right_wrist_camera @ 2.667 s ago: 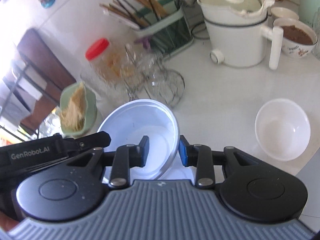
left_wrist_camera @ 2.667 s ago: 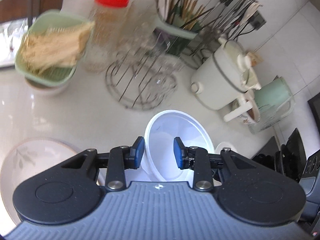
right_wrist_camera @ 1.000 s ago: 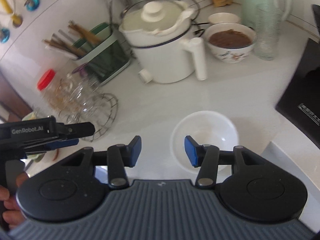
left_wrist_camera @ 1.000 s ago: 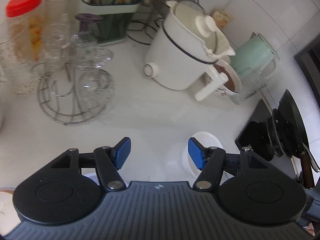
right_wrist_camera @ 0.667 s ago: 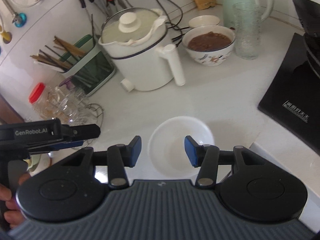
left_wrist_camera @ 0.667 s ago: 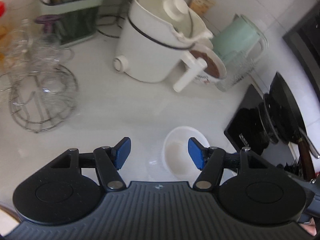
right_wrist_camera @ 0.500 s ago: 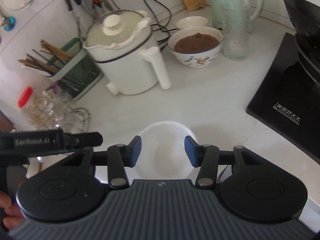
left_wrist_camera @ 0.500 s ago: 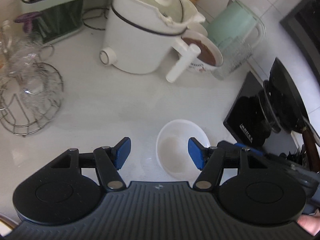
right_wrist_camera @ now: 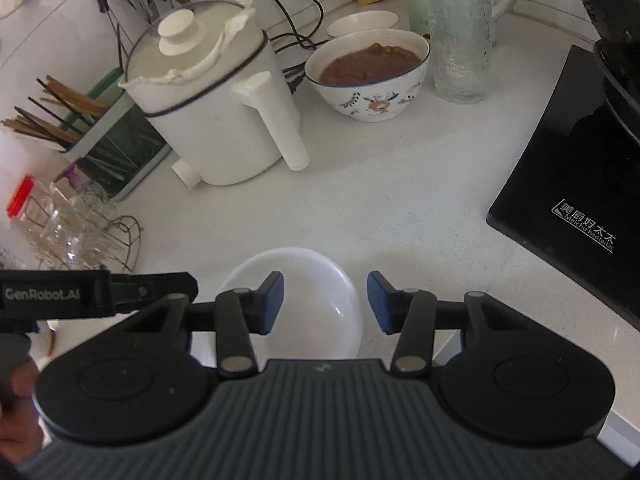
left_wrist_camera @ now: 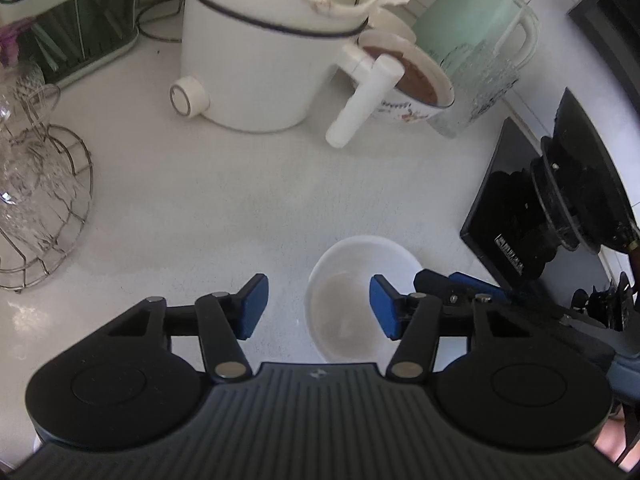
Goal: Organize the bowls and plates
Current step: 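Move both grippers to the white ceramic bowl and close on its rim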
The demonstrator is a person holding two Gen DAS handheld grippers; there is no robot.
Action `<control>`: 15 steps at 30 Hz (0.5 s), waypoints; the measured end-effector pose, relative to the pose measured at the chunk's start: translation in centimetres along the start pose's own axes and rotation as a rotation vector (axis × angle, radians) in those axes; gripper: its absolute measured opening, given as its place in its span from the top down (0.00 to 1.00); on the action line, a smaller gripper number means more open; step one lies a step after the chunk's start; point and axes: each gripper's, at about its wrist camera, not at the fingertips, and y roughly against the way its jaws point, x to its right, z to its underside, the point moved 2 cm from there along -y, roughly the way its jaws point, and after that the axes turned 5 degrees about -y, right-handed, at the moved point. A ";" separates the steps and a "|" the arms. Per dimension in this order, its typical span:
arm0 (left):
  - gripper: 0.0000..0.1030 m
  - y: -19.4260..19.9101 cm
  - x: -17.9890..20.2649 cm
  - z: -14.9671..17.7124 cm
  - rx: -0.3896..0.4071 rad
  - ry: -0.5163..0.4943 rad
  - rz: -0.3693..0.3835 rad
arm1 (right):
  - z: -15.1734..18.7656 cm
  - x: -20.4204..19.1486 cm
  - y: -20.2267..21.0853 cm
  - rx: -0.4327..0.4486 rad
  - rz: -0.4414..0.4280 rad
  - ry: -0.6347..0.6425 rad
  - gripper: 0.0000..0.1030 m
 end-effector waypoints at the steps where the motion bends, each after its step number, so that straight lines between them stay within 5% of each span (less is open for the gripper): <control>1: 0.46 -0.4 0.0 0.1 -0.008 0.000 -0.001 | 0.0 0.2 -0.3 -0.004 0.001 -0.008 0.58; 8: 0.70 -2.0 -0.6 0.9 -0.034 0.036 0.035 | 0.7 0.6 -1.7 -0.036 0.012 -0.001 0.67; 15: 0.71 -2.3 -0.4 0.6 -0.027 0.046 0.072 | 1.5 0.9 -2.7 -0.068 -0.024 -0.064 0.76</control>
